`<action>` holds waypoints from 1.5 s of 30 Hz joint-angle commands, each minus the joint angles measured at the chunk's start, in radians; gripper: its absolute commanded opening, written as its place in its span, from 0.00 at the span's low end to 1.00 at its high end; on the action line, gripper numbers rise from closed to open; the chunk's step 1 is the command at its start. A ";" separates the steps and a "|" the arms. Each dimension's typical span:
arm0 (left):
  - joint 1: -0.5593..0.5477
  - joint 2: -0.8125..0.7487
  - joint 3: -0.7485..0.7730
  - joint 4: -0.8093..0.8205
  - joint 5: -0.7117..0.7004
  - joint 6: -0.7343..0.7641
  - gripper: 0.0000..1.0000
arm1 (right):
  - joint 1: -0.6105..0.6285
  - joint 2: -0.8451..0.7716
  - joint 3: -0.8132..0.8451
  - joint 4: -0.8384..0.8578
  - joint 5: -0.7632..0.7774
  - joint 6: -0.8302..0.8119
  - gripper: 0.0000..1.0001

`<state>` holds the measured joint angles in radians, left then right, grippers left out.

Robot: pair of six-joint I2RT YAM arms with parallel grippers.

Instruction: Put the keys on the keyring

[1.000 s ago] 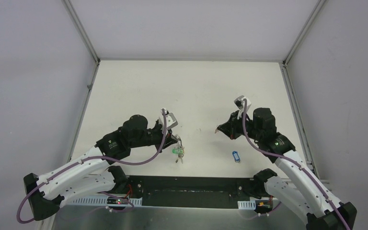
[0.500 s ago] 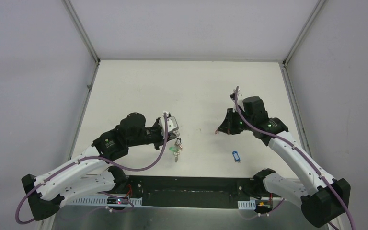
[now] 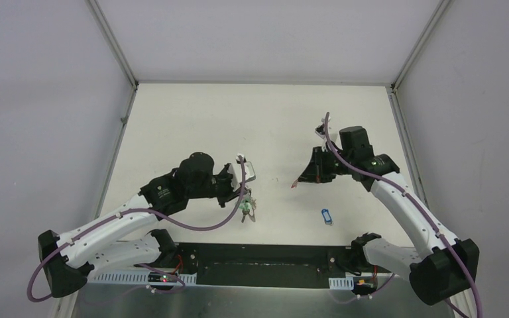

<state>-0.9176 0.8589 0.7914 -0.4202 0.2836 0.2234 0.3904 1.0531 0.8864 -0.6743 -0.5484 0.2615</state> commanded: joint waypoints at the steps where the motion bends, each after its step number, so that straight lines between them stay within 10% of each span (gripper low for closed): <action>1: -0.010 0.038 0.052 0.046 0.068 -0.005 0.00 | 0.003 0.044 0.077 0.037 -0.247 -0.074 0.00; 18: -0.013 0.058 -0.059 0.234 0.234 -0.029 0.00 | 0.239 0.072 0.058 0.342 -0.499 -0.032 0.00; 45: -0.040 0.029 -0.081 0.251 0.248 -0.044 0.00 | 0.462 0.156 0.151 0.165 -0.196 -0.180 0.00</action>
<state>-0.9440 0.9028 0.7040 -0.2367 0.5014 0.1932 0.8345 1.2278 0.9810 -0.5045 -0.8238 0.1097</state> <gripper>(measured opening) 0.009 0.006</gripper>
